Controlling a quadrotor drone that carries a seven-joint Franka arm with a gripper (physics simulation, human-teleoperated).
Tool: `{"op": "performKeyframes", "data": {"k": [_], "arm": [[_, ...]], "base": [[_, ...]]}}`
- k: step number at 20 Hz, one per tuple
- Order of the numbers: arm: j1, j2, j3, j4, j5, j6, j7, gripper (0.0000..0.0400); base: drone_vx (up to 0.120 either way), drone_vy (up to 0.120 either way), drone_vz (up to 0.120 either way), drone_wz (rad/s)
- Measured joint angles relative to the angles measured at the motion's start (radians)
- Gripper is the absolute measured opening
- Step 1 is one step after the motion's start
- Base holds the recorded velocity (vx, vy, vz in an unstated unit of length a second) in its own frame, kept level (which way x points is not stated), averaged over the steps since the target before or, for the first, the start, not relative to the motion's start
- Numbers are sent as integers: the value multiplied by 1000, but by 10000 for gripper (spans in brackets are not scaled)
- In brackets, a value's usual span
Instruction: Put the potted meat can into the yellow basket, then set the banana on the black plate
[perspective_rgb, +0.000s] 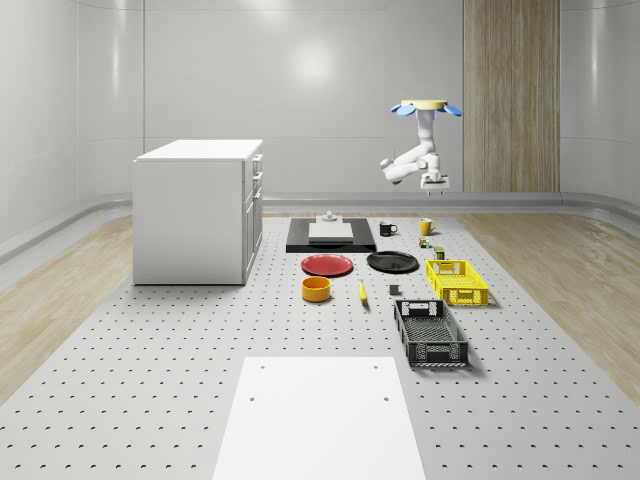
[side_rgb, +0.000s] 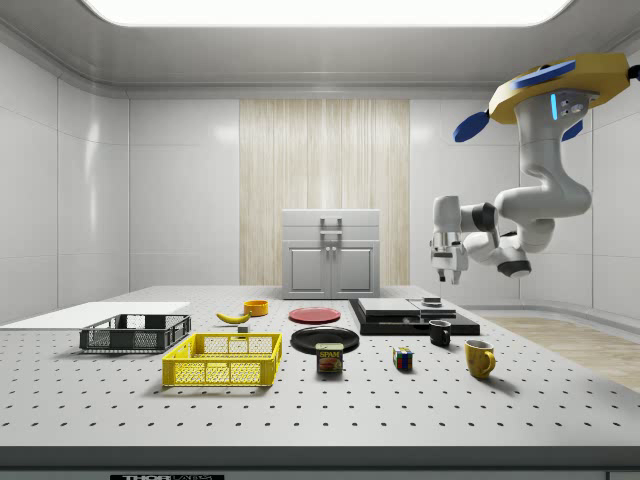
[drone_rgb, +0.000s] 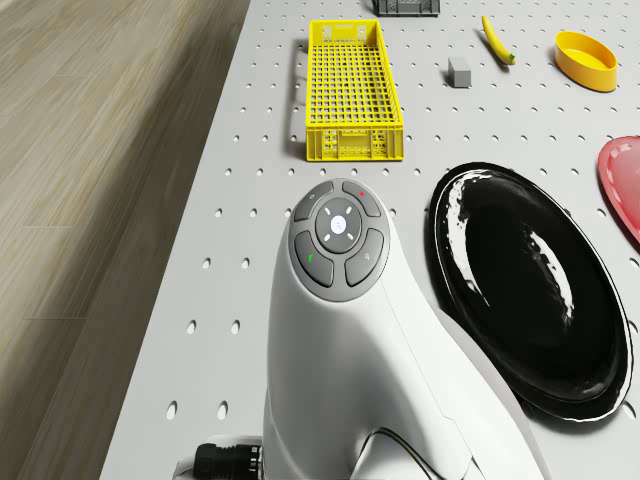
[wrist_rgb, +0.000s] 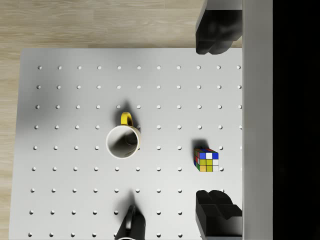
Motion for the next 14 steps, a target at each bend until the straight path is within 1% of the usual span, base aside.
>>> {"op": "performKeyframes", "data": {"k": [8,10,14], "arm": [[-41,-48,26,1,12,22,32,400],[-47,-59,30,2,17,30,37,400],[-57,-81,39,3,28,48,46,400]], "base": [[120,0,-120,0],[120,-120,-120,0],[120,-10,-120,0]]}}
